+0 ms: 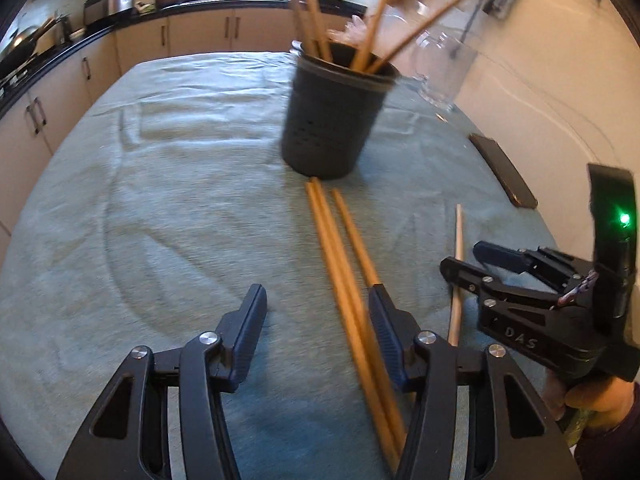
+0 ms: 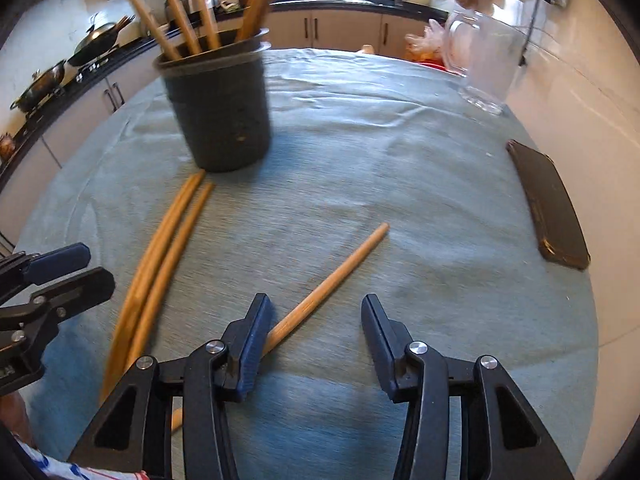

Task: Organize utensils
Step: 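Close the left gripper on a chopstick while the right gripper moves toward another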

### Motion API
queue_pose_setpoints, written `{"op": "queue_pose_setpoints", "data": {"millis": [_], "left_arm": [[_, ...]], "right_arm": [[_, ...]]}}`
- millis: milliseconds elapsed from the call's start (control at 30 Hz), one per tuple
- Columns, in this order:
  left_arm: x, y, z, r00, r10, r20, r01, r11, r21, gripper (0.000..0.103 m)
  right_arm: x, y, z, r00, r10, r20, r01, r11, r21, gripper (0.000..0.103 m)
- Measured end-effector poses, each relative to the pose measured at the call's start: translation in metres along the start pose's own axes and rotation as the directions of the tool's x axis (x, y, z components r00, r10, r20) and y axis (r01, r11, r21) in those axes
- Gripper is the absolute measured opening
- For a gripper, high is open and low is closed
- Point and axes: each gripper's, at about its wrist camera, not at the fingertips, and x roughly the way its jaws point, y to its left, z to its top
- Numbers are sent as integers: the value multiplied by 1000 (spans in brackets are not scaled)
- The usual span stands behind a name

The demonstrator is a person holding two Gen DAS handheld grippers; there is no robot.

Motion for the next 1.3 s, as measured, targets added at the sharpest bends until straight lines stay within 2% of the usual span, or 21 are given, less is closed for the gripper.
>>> {"op": "queue_pose_setpoints", "data": {"millis": [100, 300, 500, 533, 567, 700, 733, 767, 833, 933, 1000, 1067, 1167, 1300], "left_arm": [[14, -7, 1, 999, 20, -39, -19, 999, 39, 20], [15, 9, 0, 999, -3, -40, 3, 1000, -9, 17], [13, 5, -2, 995, 92, -42, -88, 993, 82, 16], [13, 6, -2, 994, 95, -50, -91, 992, 85, 14], [13, 8, -1, 993, 99, -61, -94, 992, 84, 14], [14, 17, 8, 989, 102, -105, -96, 993, 61, 11], [14, 19, 11, 987, 116, -111, -109, 992, 66, 10], [14, 21, 12, 985, 132, -110, -125, 989, 76, 9], [14, 21, 13, 979, 173, -106, -161, 980, 115, 7], [11, 25, 7, 976, 191, -108, -175, 974, 141, 7], [7, 29, 3, 977, 179, -116, -164, 978, 128, 7], [2, 34, 0, 981, 141, -130, -128, 986, 103, 7], [2, 38, 0, 983, 114, -147, -100, 990, 97, 7], [4, 33, 1, 980, 131, -149, -116, 987, 107, 7]], "right_arm": [[-3, -7, -5, 1000, 1, 4, -1, 1000, 3, 50], [-4, -5, -8, 1000, 5, 13, -5, 1000, 0, 51], [-2, -3, -8, 1000, 0, 9, 0, 1000, -13, 51], [-3, -4, -8, 1000, -1, -2, 1, 1000, -17, 47], [-4, -4, -8, 1000, -5, -9, 5, 1000, -22, 36], [-10, -16, -8, 999, 20, -43, -20, 1000, -13, 19], [-13, -19, -6, 999, 17, -42, -18, 1000, -22, 6], [-15, -20, -3, 999, -33, -42, 31, 998, -53, 1], [-14, -19, -1, 994, -107, -33, 102, 988, -114, 2], [-10, -20, 1, 997, -41, -67, 31, 988, -152, 2], [-12, -34, 2, 997, -14, -76, 10, 998, -54, 9], [-16, -53, 1, 996, 44, -83, -38, 996, 83, 29], [-18, -63, -4, 993, 88, -83, -74, 984, 162, 30], [-11, -51, -9, 986, 117, -122, -94, 980, 176, 30]]}}
